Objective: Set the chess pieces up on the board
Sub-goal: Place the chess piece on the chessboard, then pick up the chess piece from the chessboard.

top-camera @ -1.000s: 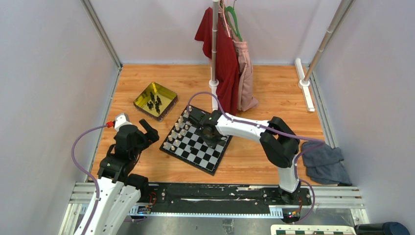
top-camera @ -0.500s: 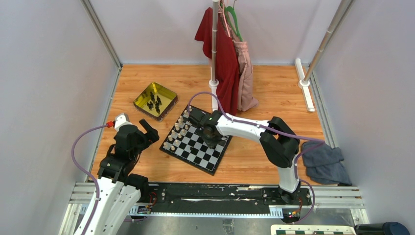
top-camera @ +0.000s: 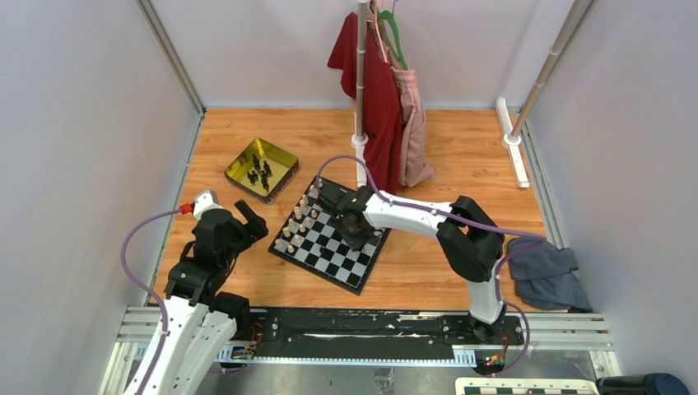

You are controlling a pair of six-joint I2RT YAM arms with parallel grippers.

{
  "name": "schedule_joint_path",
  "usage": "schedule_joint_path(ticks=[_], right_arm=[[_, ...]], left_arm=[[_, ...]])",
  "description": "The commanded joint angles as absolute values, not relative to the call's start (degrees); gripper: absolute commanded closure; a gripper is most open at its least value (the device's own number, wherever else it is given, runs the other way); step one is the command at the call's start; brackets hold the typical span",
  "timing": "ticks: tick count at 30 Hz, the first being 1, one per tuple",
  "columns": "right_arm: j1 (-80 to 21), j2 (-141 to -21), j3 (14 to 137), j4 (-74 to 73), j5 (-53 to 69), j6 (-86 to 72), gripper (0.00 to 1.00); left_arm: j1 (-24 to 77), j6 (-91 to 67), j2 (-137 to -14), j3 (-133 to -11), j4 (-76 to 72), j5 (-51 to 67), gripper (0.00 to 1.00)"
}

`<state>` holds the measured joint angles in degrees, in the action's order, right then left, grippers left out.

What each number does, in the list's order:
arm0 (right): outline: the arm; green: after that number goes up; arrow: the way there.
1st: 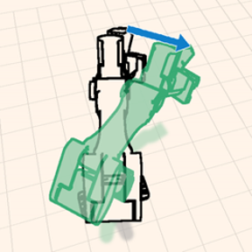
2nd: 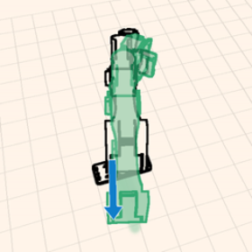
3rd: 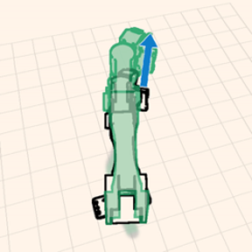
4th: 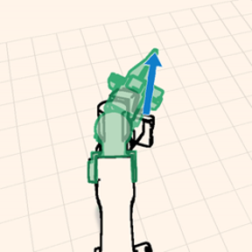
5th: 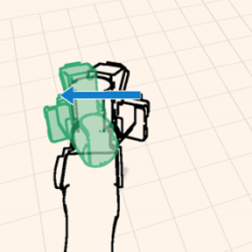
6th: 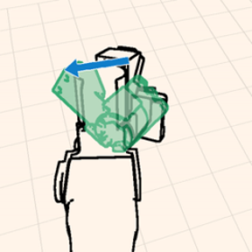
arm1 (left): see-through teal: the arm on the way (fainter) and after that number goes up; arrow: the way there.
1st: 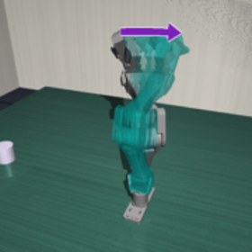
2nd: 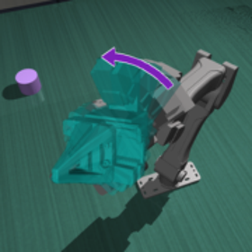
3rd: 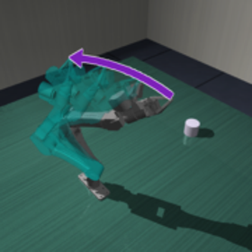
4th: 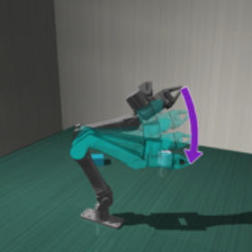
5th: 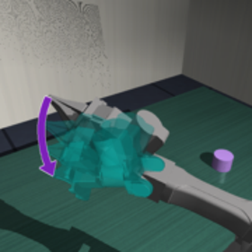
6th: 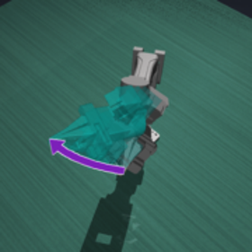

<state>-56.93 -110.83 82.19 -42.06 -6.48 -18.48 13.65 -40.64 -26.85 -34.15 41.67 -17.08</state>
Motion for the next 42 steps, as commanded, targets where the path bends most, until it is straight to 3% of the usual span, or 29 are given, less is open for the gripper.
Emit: schedule_joint_path(ticks=[1,19,42], right_arm=[[-56.4,-109.5,83.7,-44.7,-7.1,-18.5,0.69],[-56.8,-107.4,90.2,-48.2,-7.2,-16.2,0.61],[-60.0,-115.9,97.3,-41.7,10.0,-9.9,0.59]], left_arm=[[13.9,-39.8,-27.8,-33.8,40.6,-16.6,0.0],[13.9,-40.0,-27.2,-33.2,40.3,-18.0,0.0],[13.9,-40.1,-26.9,-32.8,40.3,-19.7,0.0]])
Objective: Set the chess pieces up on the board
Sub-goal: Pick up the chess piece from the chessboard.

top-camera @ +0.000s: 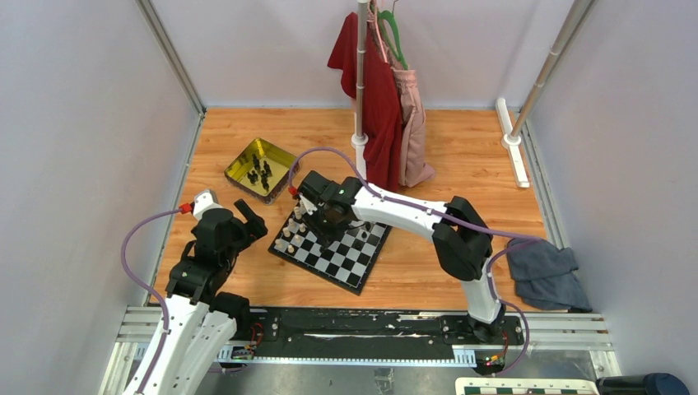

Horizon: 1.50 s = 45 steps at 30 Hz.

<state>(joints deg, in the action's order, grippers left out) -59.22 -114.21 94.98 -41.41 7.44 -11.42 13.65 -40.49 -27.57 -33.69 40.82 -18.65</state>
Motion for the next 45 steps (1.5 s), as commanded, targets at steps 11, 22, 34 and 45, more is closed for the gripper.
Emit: schedule_joint_path(ticks=[11,22,34,45], right_arm=[[-60.4,-118.2,97.9,-41.3,10.2,-9.6,0.55],[-60.9,-120.2,98.9,-41.1,10.0,-9.5,0.55],[-61.1,-122.5,100.3,-41.4,9.2,-9.4,0.58],[-61.1,-124.7,101.5,-42.0,8.2,-9.8,0.64]], left_arm=[[13.9,-40.4,-26.7,-32.9,40.6,-19.9,0.0],[13.9,-40.3,-26.4,-32.9,40.6,-19.5,0.0],[13.9,-40.1,-26.4,-32.7,40.2,-19.2,0.0],[13.9,-39.9,-26.4,-32.7,40.1,-19.1,0.0]])
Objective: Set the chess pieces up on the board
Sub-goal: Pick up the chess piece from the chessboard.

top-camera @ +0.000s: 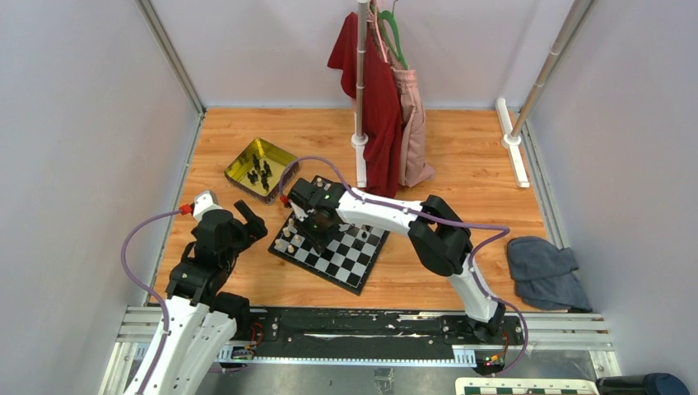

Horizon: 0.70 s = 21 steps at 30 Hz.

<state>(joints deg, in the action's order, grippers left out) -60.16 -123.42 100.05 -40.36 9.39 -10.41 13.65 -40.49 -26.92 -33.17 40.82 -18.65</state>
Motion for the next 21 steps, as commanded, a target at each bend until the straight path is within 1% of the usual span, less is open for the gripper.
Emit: schedule_joint_path(ticks=[1,5,6,9,21], right_arm=[[-61.1,-124.8,101.6,-42.1,8.2,-9.9,0.66],[-61.1,-125.0,101.9,-42.4,7.5,-10.2,0.81],[-61.2,-125.0,101.9,-42.5,7.1,-10.2,0.87],[-61.3,-124.9,101.9,-43.3,6.1,-10.2,1.0],[-62.2,-118.8,96.9,-43.3,0.1,-11.3,1.0]], left_arm=[[13.9,-39.9,-26.4,-32.7,40.1,-19.2,0.0],[13.9,-39.9,-26.2,-32.6,40.2,-19.1,0.0],[13.9,-39.9,-26.1,-32.7,40.2,-19.1,0.0],[13.9,-39.9,-25.9,-32.7,40.2,-18.9,0.0],[13.9,-40.0,-25.1,-32.8,40.3,-19.0,0.0]])
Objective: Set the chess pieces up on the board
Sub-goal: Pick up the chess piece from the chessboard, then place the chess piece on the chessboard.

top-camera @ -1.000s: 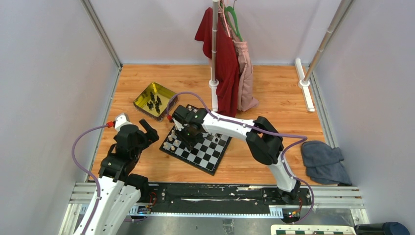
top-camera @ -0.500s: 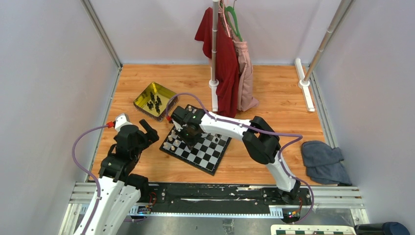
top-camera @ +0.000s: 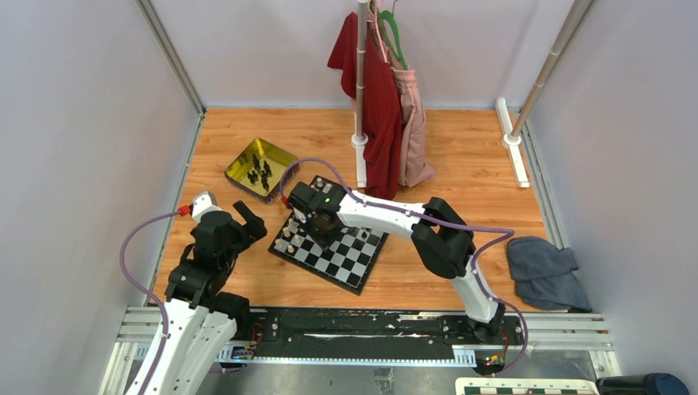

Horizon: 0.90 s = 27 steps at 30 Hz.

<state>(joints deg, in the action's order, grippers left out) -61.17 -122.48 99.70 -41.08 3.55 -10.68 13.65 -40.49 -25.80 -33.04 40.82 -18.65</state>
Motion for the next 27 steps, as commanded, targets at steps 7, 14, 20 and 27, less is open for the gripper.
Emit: schedule_joint_path(ticks=[7,14,20,27], right_arm=[[-62.7,-111.1,87.6,-39.4,-6.4,-12.8,1.0],[-63.0,-104.4,77.1,-31.8,-9.8,-14.3,1.0],[-63.3,-102.3,72.9,-27.6,-11.5,-14.3,1.0],[-63.5,-100.9,69.5,-23.7,-13.0,-14.0,1.0]], left_arm=[[13.9,-40.0,-25.1,-32.7,40.3,-19.2,0.0],[13.9,-39.9,-25.2,-32.6,40.2,-18.7,0.0],[13.9,-39.6,-25.5,-32.6,40.0,-18.2,0.0],[13.9,-39.6,-25.5,-32.6,39.9,-18.0,0.0]])
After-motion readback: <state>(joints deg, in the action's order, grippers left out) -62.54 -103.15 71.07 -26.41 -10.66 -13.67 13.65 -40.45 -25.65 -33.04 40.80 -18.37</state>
